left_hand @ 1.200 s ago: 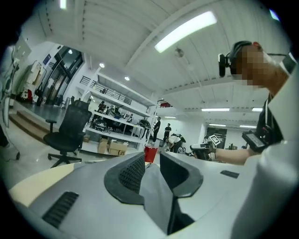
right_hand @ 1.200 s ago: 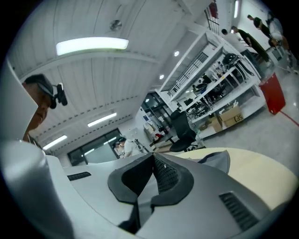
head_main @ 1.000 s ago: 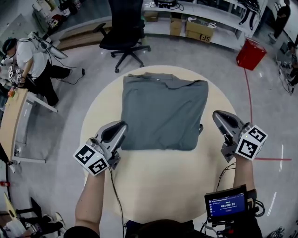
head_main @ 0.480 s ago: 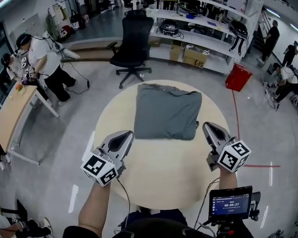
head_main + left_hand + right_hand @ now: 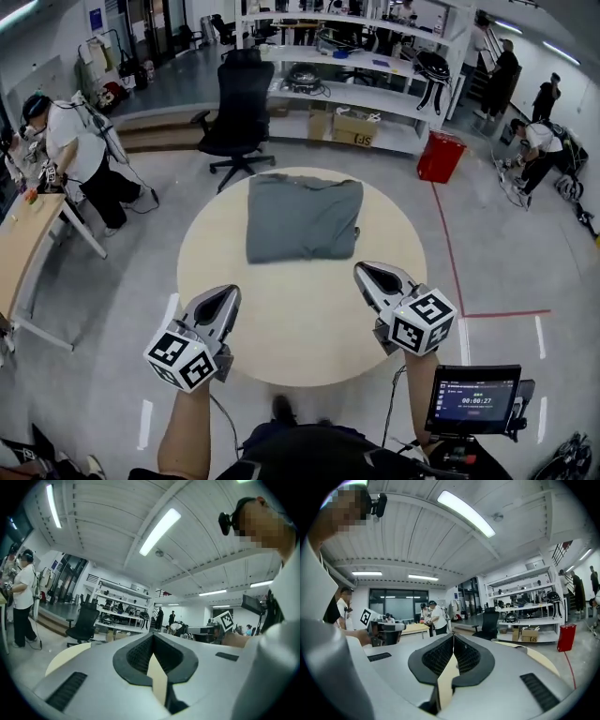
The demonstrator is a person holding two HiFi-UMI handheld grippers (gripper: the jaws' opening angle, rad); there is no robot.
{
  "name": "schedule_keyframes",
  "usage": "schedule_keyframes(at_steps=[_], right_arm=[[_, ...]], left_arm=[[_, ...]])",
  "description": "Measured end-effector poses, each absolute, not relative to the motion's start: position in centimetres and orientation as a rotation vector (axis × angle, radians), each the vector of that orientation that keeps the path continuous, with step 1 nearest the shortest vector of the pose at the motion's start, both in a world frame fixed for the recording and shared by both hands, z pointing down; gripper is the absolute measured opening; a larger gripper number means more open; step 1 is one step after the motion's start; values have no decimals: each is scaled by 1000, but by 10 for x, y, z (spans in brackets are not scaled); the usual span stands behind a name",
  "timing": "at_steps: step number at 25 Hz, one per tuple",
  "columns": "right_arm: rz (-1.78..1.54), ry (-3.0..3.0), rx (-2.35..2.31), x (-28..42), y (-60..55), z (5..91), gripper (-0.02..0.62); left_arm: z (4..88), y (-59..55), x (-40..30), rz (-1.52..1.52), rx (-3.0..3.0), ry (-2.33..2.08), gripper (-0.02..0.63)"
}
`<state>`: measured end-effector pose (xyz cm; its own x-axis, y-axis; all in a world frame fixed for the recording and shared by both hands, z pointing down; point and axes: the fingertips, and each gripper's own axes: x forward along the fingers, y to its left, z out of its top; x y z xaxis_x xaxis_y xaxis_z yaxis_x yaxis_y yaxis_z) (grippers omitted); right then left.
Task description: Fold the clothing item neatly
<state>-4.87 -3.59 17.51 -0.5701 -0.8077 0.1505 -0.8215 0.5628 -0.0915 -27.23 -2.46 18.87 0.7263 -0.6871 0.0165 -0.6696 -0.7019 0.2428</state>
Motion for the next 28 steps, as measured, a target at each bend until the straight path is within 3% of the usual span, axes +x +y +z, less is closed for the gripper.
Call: schedule_keyframes(at_steps=[9,24,28], right_arm=[[172,-2696,1402,-57,76,158,9],[141,-2552,1589,-145,262,153,9],[96,-2581,1614,-141,305,139,9]], left_arm=[[172,79,-259,-28,2736,-1182,0],[174,239,-321,16,2820,-955,0],[155,283,-320,-21,2832,-960,0]])
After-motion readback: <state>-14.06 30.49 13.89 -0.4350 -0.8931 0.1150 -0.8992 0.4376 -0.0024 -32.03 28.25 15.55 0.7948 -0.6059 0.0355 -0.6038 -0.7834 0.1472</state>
